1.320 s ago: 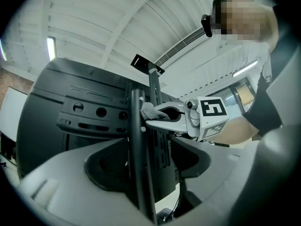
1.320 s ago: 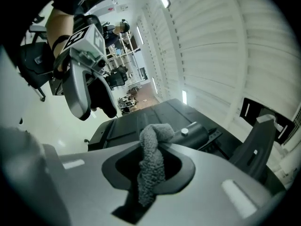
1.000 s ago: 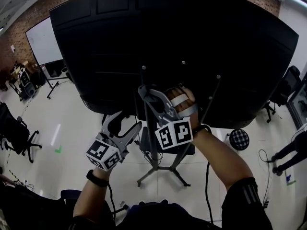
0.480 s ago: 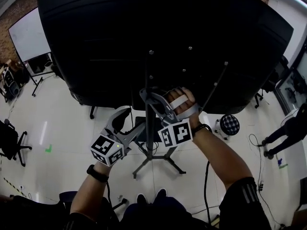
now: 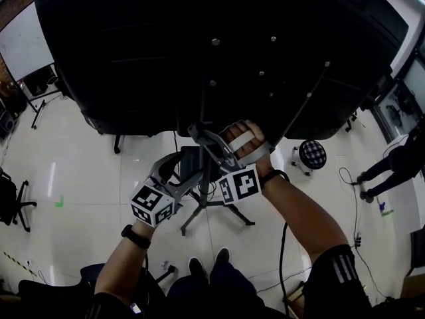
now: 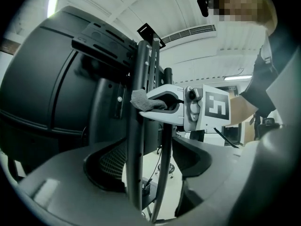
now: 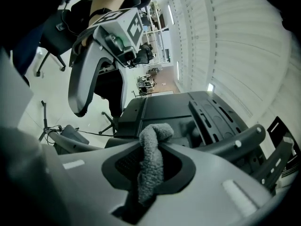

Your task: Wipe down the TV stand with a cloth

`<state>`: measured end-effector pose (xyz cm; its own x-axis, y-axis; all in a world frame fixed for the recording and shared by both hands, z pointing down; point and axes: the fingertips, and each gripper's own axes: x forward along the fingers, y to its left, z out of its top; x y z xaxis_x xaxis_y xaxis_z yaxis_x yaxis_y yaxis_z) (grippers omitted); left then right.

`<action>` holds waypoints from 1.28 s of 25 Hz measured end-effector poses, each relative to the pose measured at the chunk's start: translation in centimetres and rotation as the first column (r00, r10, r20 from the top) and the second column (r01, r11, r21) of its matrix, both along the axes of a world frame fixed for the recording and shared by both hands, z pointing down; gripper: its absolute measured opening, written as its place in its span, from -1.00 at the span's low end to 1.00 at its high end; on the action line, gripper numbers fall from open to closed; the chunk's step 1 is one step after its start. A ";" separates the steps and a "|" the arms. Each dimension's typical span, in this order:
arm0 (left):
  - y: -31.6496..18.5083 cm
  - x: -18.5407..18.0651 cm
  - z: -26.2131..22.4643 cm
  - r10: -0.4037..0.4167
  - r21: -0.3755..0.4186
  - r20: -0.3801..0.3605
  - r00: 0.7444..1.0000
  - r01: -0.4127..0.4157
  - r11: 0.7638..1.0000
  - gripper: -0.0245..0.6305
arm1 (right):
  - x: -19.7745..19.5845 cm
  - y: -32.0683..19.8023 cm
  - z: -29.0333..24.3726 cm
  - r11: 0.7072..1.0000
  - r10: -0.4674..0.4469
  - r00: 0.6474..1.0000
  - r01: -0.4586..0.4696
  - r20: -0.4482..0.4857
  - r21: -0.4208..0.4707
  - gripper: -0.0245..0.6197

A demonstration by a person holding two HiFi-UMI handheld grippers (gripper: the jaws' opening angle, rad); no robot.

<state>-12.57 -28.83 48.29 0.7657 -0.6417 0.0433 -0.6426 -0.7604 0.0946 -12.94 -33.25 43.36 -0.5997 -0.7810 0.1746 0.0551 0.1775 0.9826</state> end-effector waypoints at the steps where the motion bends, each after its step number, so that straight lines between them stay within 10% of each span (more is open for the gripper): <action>1: -0.1 0.1 0.9 0.007 -0.009 0.006 1.000 -0.007 1.000 0.06 | 0.0 0.0 1.1 1.000 0.001 1.000 -0.001 -0.005 -0.009 -0.74; 32: -1.0 0.4 30.3 0.054 -0.322 0.068 0.996 -0.029 0.946 0.11 | 0.5 1.1 36.5 0.924 0.058 0.994 -0.089 -0.093 -0.371 -0.74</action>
